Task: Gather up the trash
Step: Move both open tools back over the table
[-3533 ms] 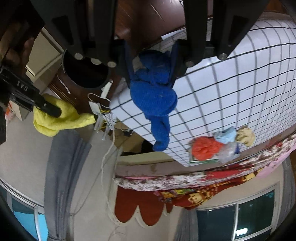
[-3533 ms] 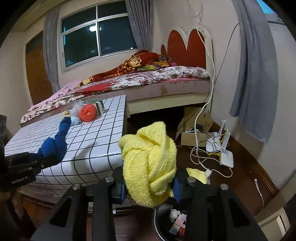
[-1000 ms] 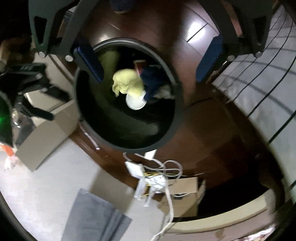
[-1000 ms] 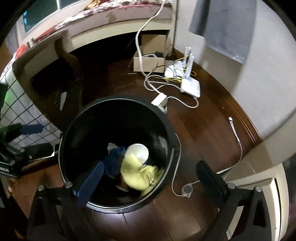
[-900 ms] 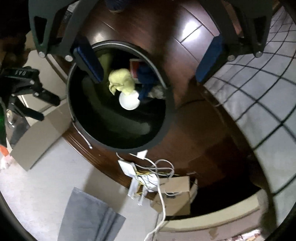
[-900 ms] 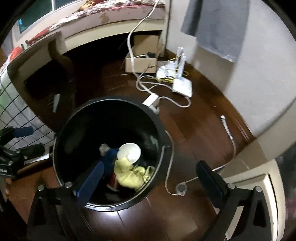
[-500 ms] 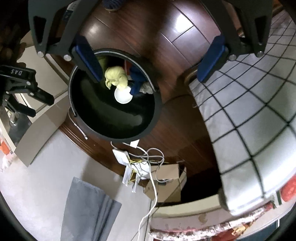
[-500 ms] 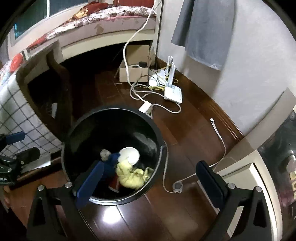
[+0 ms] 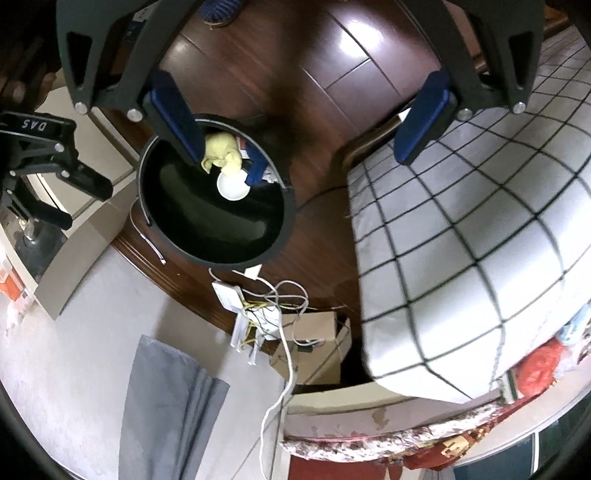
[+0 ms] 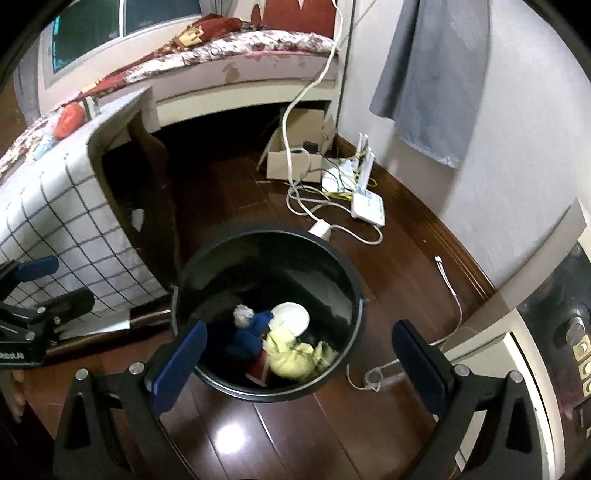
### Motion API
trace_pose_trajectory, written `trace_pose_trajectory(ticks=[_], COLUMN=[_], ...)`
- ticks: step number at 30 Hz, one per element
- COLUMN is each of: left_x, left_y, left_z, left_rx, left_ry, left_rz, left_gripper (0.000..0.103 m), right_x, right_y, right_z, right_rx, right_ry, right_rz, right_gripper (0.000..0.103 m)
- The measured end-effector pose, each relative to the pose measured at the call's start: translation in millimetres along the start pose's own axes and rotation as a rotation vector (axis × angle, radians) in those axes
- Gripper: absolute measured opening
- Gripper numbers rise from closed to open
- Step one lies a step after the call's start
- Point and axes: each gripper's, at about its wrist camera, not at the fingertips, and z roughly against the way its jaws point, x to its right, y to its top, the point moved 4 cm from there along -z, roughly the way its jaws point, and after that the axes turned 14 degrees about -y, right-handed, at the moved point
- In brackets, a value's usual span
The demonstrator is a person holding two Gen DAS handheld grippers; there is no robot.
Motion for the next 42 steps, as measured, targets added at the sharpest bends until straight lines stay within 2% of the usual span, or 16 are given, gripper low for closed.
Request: trace_pose_trajectory(ticks=[8, 14, 20, 26, 33, 39, 42], left_x=[-11.1, -21.7, -39.3, -64.1, -104.1, -143.5, -165.0], left_y=[4.7, 10.6, 17.8, 19.3, 6.9, -2.7, -3.9], left_z=[34.9, 63.0, 89.9, 111.5, 140.2, 168.0, 183.3], left_rx=[0.066, 0.119, 0.174, 0.219, 0.255, 0.283, 0.301], left_ry=[0.051, 0.055, 0.094, 0.142, 0.213, 0.276, 0.307], left_rz=[-0.010, 0.009, 0.028, 0.068, 0.134, 0.183, 0.212], left_gripper=[0.102, 0.102, 0.102, 0.102, 0.102, 0.102, 0.102], right_x=[-20.9, -40.8, -65.8, -93.5, -134.6, -170.4, -191.5], right_y=[15.6, 31.4, 47.8, 64.1, 78.6, 91.7, 103.8], right_z=[24.9, 40.2, 54.7, 69.1, 84.3, 98.1, 106.9], right_rx=[0.075, 0.130, 0.177, 0.229, 0.289, 0.311, 0.316], right_ry=[0.038, 0.069, 0.113, 0.158, 0.223, 0.377, 0.381], right_rz=[0.003, 0.006, 0.025, 0.044, 0.066, 0.032, 0.079], right_gripper=[0.102, 0.102, 0.102, 0.102, 0.102, 0.102, 0.102])
